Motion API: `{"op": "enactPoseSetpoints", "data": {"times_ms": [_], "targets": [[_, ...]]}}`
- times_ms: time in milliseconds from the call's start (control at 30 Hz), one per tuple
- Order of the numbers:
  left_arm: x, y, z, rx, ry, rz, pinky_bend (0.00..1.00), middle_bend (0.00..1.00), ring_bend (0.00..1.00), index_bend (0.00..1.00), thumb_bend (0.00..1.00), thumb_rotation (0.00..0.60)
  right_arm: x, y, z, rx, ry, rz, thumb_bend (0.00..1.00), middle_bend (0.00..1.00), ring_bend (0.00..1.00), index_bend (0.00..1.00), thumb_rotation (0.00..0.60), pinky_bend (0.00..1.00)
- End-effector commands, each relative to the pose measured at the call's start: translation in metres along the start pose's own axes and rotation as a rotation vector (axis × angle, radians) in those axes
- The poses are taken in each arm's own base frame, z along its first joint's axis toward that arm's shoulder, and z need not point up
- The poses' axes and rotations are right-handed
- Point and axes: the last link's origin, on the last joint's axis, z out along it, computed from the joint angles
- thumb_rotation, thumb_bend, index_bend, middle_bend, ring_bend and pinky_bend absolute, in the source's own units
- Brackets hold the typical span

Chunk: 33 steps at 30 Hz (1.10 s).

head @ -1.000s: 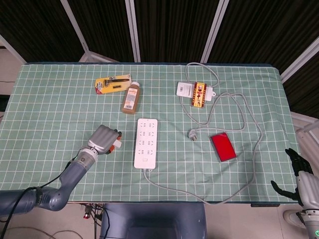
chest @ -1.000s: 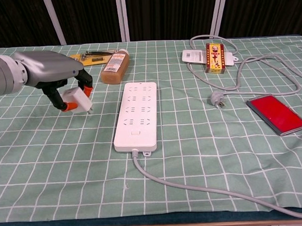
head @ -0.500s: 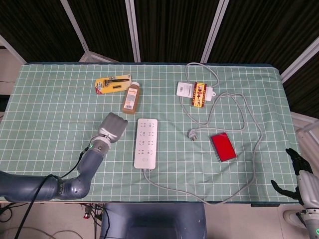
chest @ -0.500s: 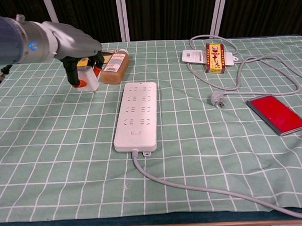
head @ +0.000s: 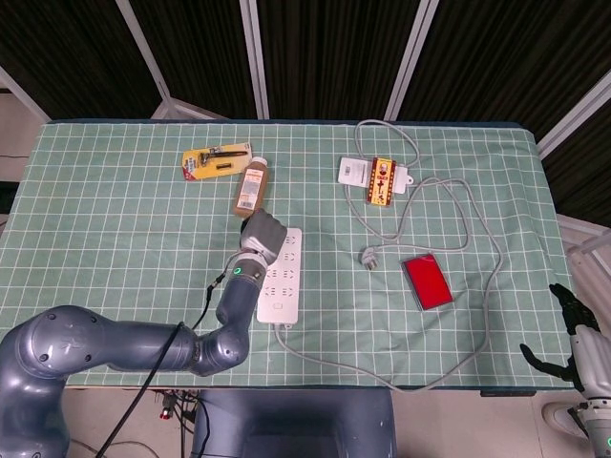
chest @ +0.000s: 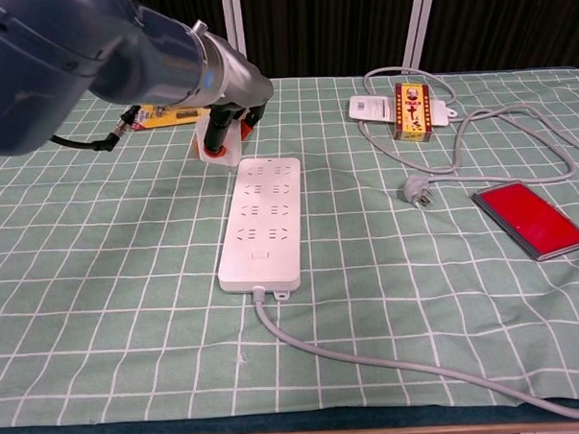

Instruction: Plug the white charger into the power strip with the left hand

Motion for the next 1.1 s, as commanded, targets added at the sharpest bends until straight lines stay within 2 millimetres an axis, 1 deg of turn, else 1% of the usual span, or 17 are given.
{"op": "enactPoseSetpoints", "data": {"times_ms": [33,400,733,1100], "targets": [[0.006,0.008,0.003,0.007,-0.005,0.011,0.98,0.8,0.92,0.71,0.79,0.6,0.0,0.0,0.0,-0.002,-0.002,0.005,0.34,0.0,0.0,0.0,0.6,0.0],[0.013,0.024,0.01,0.032,-0.041,0.032,0.99,0.83,0.93,0.71,0.8,0.6,0.001,0.0,0.001,-0.007,-0.006,0.021,0.34,0.0,0.0,0.0,0.6,0.0],[0.011,0.034,0.013,0.027,-0.057,0.047,0.99,0.83,0.93,0.71,0.81,0.6,0.001,0.0,0.001,-0.008,-0.006,0.027,0.34,0.0,0.0,0.0,0.6,0.0],[0.009,0.039,0.017,0.03,-0.06,0.06,0.99,0.83,0.93,0.71,0.82,0.6,0.002,0.0,0.001,-0.009,-0.008,0.032,0.34,0.0,0.0,0.0,0.6,0.0]]}}
